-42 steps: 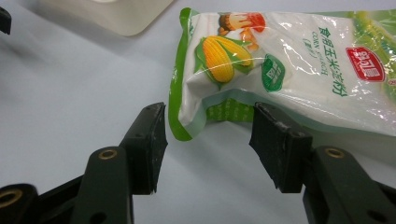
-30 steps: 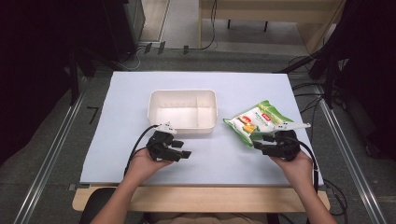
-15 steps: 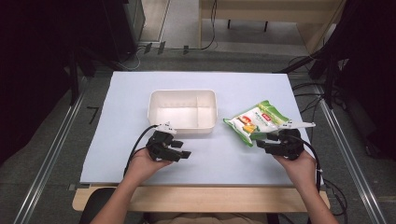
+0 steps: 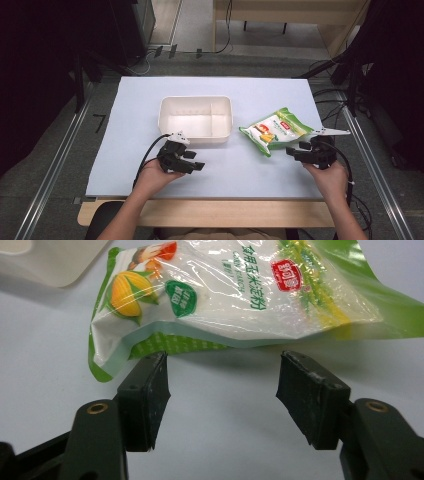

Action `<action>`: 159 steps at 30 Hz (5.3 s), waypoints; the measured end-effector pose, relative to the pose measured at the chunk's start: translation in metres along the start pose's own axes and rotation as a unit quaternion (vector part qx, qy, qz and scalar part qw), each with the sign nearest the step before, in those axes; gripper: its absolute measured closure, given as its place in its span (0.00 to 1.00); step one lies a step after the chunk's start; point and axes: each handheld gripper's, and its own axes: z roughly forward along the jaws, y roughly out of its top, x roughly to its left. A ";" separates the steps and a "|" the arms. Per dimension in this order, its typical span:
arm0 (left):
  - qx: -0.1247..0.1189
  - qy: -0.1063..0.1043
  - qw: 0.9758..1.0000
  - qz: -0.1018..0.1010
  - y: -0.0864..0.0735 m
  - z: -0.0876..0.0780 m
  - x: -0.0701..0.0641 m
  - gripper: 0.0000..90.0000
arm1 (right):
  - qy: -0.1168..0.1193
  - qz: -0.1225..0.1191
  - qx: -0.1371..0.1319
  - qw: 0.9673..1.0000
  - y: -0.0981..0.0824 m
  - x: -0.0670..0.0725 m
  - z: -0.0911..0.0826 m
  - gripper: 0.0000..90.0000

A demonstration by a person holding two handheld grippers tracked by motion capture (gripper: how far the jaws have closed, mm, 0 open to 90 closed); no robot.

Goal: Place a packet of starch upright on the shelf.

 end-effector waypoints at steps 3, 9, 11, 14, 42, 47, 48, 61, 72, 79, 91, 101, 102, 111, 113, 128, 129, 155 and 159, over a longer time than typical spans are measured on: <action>0.001 0.001 1.000 0.001 0.000 0.000 0.000 0.47 | -0.005 0.009 0.002 1.000 0.000 -0.004 0.000 0.38; 0.003 0.003 1.000 0.004 0.001 0.002 -0.001 0.47 | -0.012 0.045 0.002 0.999 0.002 -0.015 0.007 0.30; 0.003 0.003 1.000 0.003 0.001 0.002 -0.002 0.47 | -0.015 0.051 -0.003 0.999 0.004 -0.016 0.009 0.29; 0.005 0.005 1.000 0.004 0.001 0.003 -0.001 0.47 | -0.016 0.065 -0.006 0.998 0.009 -0.018 0.016 0.28; 0.012 0.017 1.000 0.008 0.000 0.005 -0.001 0.47 | -0.027 0.084 0.006 0.996 0.047 -0.022 0.070 0.83; 0.011 0.017 1.000 0.009 0.000 0.005 -0.001 0.47 | -0.019 0.089 0.010 0.996 0.045 -0.032 0.065 0.99; 0.011 0.017 1.000 0.009 0.000 0.005 -0.001 0.47 | -0.015 0.090 0.010 0.996 0.046 -0.033 0.065 1.00; 0.007 0.018 1.000 0.005 -0.001 0.002 0.001 0.47 | -0.009 0.064 -0.017 0.998 0.058 -0.022 0.046 1.00; 0.001 0.002 1.000 -0.001 -0.001 0.000 0.003 0.47 | 0.012 0.049 -0.031 0.998 0.070 -0.010 0.028 1.00; -0.001 0.003 1.000 -0.003 -0.001 -0.001 0.004 0.47 | 0.027 0.026 -0.049 0.998 0.083 0.004 0.013 1.00; -0.006 0.003 1.000 -0.004 -0.002 -0.002 0.005 0.47 | 0.062 -0.024 -0.050 0.997 0.108 0.039 -0.007 1.00; -0.013 0.001 1.000 -0.005 -0.002 -0.003 0.005 0.47 | 0.074 -0.063 -0.036 0.995 0.135 0.054 -0.023 1.00; -0.013 0.002 1.000 -0.005 -0.002 -0.003 0.005 0.47 | 0.085 -0.061 -0.036 0.994 0.138 0.052 -0.024 1.00; -0.015 0.007 1.000 -0.004 -0.002 -0.004 0.005 0.47 | 0.123 -0.064 -0.033 0.990 0.153 0.034 -0.033 1.00; -0.014 0.006 1.000 -0.005 -0.002 -0.004 0.005 0.47 | 0.129 -0.066 -0.034 0.989 0.156 0.032 -0.035 1.00; -0.020 0.001 1.000 -0.012 -0.006 -0.009 0.006 0.47 | 0.162 -0.094 -0.033 0.982 0.184 0.036 -0.044 1.00; -0.020 0.002 1.000 -0.010 -0.006 -0.009 0.006 0.47 | 0.166 -0.093 -0.033 0.981 0.186 0.036 -0.045 1.00; -0.022 -0.002 1.000 -0.018 -0.016 -0.019 0.007 0.42 | 0.198 -0.132 -0.037 0.971 0.249 0.091 -0.033 1.00; -0.024 -0.003 1.000 -0.017 -0.016 -0.019 0.007 0.42 | 0.208 -0.136 -0.036 0.968 0.256 0.101 -0.027 1.00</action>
